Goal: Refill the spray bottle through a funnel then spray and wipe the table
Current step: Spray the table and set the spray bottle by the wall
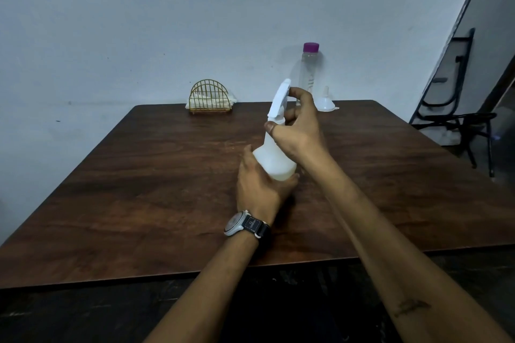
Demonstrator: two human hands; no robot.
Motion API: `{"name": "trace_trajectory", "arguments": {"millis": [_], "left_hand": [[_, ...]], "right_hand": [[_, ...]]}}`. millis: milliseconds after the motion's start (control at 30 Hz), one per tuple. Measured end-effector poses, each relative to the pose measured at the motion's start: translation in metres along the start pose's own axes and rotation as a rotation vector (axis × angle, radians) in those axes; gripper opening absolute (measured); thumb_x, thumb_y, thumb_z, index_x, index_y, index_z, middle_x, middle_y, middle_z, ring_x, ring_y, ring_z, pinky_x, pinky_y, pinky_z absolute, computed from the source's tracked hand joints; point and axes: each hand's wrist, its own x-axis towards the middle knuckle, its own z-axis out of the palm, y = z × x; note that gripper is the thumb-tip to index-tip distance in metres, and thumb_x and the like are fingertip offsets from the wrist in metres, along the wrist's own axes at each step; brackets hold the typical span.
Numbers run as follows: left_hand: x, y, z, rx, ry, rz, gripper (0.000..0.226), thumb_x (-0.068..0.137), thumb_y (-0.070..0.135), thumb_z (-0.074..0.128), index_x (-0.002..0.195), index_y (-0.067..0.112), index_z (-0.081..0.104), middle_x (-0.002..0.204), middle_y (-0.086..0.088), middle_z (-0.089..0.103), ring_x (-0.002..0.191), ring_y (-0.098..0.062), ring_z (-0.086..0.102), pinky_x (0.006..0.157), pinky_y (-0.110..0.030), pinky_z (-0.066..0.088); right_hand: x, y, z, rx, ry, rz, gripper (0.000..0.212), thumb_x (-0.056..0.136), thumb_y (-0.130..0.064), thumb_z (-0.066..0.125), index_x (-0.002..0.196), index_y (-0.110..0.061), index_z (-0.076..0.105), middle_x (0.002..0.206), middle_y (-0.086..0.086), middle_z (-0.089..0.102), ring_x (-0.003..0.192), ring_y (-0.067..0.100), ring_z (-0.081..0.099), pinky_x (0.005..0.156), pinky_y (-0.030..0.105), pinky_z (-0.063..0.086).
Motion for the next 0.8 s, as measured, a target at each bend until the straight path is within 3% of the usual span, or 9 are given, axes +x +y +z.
{"name": "trace_trajectory", "arguments": {"millis": [100, 167, 233, 300, 400, 500, 667, 800], "left_hand": [[-0.005, 0.0, 0.002, -0.019, 0.036, 0.004, 0.113, 0.061, 0.05, 0.088, 0.152, 0.012, 0.034, 0.138, -0.007, 0.059, 0.122, -0.026, 0.061, 0.085, -0.029, 0.05], [-0.009, -0.002, 0.002, -0.005, 0.015, 0.043, 0.116, 0.062, 0.054, 0.085, 0.153, 0.01, 0.03, 0.141, -0.011, 0.056, 0.126, -0.028, 0.059, 0.093, -0.037, 0.053], [-0.013, -0.002, -0.001, 0.044, -0.066, 0.078, 0.126, 0.062, 0.057, 0.088, 0.158, 0.008, 0.022, 0.149, -0.012, 0.049, 0.134, -0.029, 0.052, 0.101, -0.041, 0.051], [-0.014, -0.001, -0.007, 0.088, -0.156, 0.09, 0.134, 0.063, 0.056, 0.09, 0.162, 0.008, 0.013, 0.156, -0.011, 0.042, 0.14, -0.028, 0.046, 0.105, -0.037, 0.046], [-0.007, -0.004, -0.021, 0.1, -0.296, 0.112, 0.132, 0.069, 0.051, 0.089, 0.164, 0.013, 0.006, 0.156, -0.006, 0.045, 0.141, -0.024, 0.047, 0.106, -0.033, 0.044], [0.005, -0.016, -0.041, 0.155, -0.397, 0.179, 0.112, 0.08, 0.036, 0.083, 0.163, 0.02, 0.01, 0.15, 0.001, 0.053, 0.134, -0.02, 0.054, 0.11, -0.038, 0.047], [0.028, -0.039, -0.076, 0.198, -0.223, 0.183, 0.073, 0.088, 0.022, 0.075, 0.152, 0.021, 0.039, 0.139, 0.001, 0.063, 0.127, -0.019, 0.06, 0.108, -0.041, 0.049], [0.041, -0.051, -0.094, 0.17, -0.114, 0.185, 0.057, 0.09, 0.018, 0.073, 0.143, 0.015, 0.051, 0.129, 0.0, 0.068, 0.117, -0.017, 0.066, 0.101, -0.033, 0.053]], "right_hand": [[-0.009, 0.003, 0.003, -0.017, 0.002, -0.06, 0.067, 0.089, -0.02, 0.077, 0.147, -0.03, 0.046, 0.115, -0.006, 0.068, 0.107, 0.016, 0.067, 0.095, 0.035, 0.053], [-0.014, 0.006, 0.002, -0.054, -0.075, -0.05, 0.064, 0.088, -0.04, 0.078, 0.145, -0.03, 0.049, 0.129, -0.005, 0.065, 0.116, 0.015, 0.063, 0.101, 0.037, 0.051], [-0.011, 0.008, 0.0, -0.049, -0.086, 0.013, 0.062, 0.077, -0.066, 0.073, 0.127, -0.034, 0.057, 0.127, 0.0, 0.065, 0.115, 0.018, 0.065, 0.103, 0.044, 0.053], [-0.003, 0.01, -0.003, -0.002, -0.044, 0.056, 0.056, 0.068, -0.076, 0.069, 0.107, -0.037, 0.062, 0.123, 0.007, 0.066, 0.107, 0.025, 0.07, 0.1, 0.049, 0.056], [0.002, 0.009, -0.012, 0.045, -0.002, 0.063, 0.034, 0.082, -0.065, 0.072, 0.092, -0.033, 0.066, 0.121, 0.013, 0.064, 0.085, 0.026, 0.075, 0.087, 0.048, 0.063], [0.009, 0.013, -0.028, 0.161, -0.079, 0.063, 0.022, 0.102, -0.038, 0.067, 0.094, -0.018, 0.063, 0.099, 0.009, 0.068, 0.057, 0.019, 0.069, 0.065, 0.038, 0.058], [0.024, 0.007, -0.053, 0.144, -0.159, 0.174, 0.021, 0.105, -0.029, 0.06, 0.097, -0.012, 0.069, 0.089, 0.008, 0.073, 0.05, 0.02, 0.054, 0.056, 0.035, 0.051], [0.035, -0.012, -0.073, -0.125, -0.518, 0.464, 0.034, 0.107, -0.036, 0.056, 0.106, -0.008, 0.075, 0.101, 0.011, 0.081, 0.054, 0.013, 0.055, 0.059, 0.03, 0.048]]}}
